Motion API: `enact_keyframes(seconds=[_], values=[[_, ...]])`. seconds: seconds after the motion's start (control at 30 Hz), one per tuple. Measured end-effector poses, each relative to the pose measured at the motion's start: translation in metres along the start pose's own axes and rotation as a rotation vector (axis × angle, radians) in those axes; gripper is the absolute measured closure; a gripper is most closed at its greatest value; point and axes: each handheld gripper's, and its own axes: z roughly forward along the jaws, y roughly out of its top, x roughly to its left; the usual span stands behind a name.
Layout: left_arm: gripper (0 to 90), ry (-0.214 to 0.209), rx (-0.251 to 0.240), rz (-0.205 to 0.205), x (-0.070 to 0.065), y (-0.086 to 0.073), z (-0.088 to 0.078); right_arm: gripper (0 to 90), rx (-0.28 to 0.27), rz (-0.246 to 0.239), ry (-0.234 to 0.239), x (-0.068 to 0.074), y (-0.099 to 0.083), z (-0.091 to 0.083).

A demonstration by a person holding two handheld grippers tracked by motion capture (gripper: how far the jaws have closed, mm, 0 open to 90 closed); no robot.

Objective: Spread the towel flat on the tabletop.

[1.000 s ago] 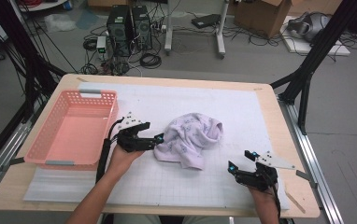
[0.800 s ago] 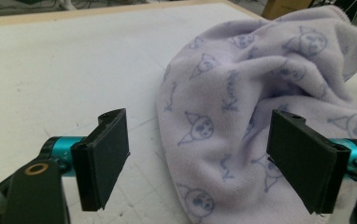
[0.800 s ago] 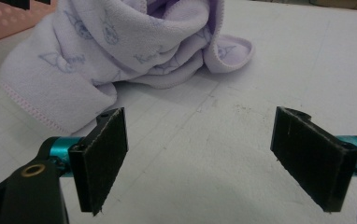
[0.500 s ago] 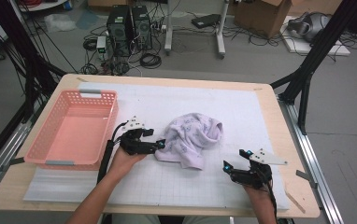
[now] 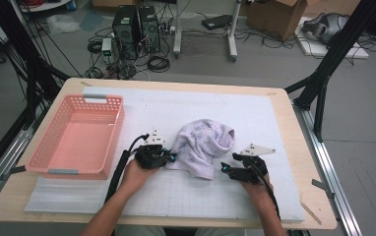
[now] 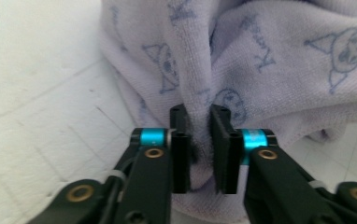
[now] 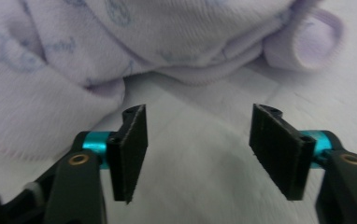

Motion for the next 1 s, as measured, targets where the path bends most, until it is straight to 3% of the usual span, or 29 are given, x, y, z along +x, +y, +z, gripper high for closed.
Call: enact_keyframes(seconds=[0.07,0.1,0.13,0.17,0.27,0.33,0.37,0.4,0.43,0.6,0.63,0.67,0.73,0.8,0.9,1.0], values=[[81.9,0.022,-0.04,-0.011,0.0,0.001,-0.007,38.7,0.017,-0.016,-0.005,0.002,0.008,0.011],[82.1,0.038,-0.114,-0.04,0.001,0.001,-0.018,38.9,0.019,-0.019,-0.007,0.004,0.013,0.017],[82.0,0.038,-0.114,-0.04,0.001,0.001,-0.018,38.9,0.019,-0.019,-0.007,0.004,0.013,0.017],[82.1,0.053,-0.168,-0.074,0.004,0.001,-0.027,38.7,0.014,-0.026,-0.01,0.008,0.023,0.027],[82.2,0.077,-0.197,-0.097,0.01,0.001,-0.037,44.2,0.046,-0.047,-0.036,0.012,0.037,0.043],[82.3,0.085,-0.199,-0.1,0.012,0.001,-0.039,54.1,0.084,-0.073,-0.071,0.015,0.04,0.052],[82.4,0.095,-0.206,-0.103,0.013,0.001,-0.041,62.7,0.079,-0.073,-0.066,0.015,0.04,0.053],[82.4,0.103,-0.214,-0.108,0.015,0.002,-0.042,62.7,0.079,-0.073,-0.066,0.015,0.04,0.053],[82.6,0.114,-0.224,-0.119,0.017,0.003,-0.043,76.4,0.095,-0.05,-0.065,0.013,0.04,0.046],[82.9,0.137,-0.242,-0.145,0.025,0.008,-0.04,78.9,0.116,-0.035,-0.006,0.008,0.029,0.025],[83.0,0.136,-0.238,-0.143,0.025,0.01,-0.038,78.9,0.122,-0.019,0.042,0.006,0.016,0.007],[83.0,0.136,-0.238,-0.143,0.025,0.01,-0.038,78.9,0.122,-0.019,0.042,0.006,0.016,0.007],[83.0,0.12,-0.226,-0.125,0.023,0.012,-0.033,78.9,0.121,0.0,0.091,0.005,0.004,-0.007],[83.1,0.116,-0.217,-0.107,0.018,0.014,-0.029,79.1,0.131,-0.019,0.132,0.012,-0.008,-0.028],[83.1,0.098,-0.229,-0.09,0.01,0.019,-0.025,78.9,0.129,-0.037,0.169,0.02,-0.014,-0.039],[83.0,0.095,-0.219,-0.041,0.003,0.022,-0.02,73.0,0.114,-0.053,0.208,0.029,-0.02,-0.053]])
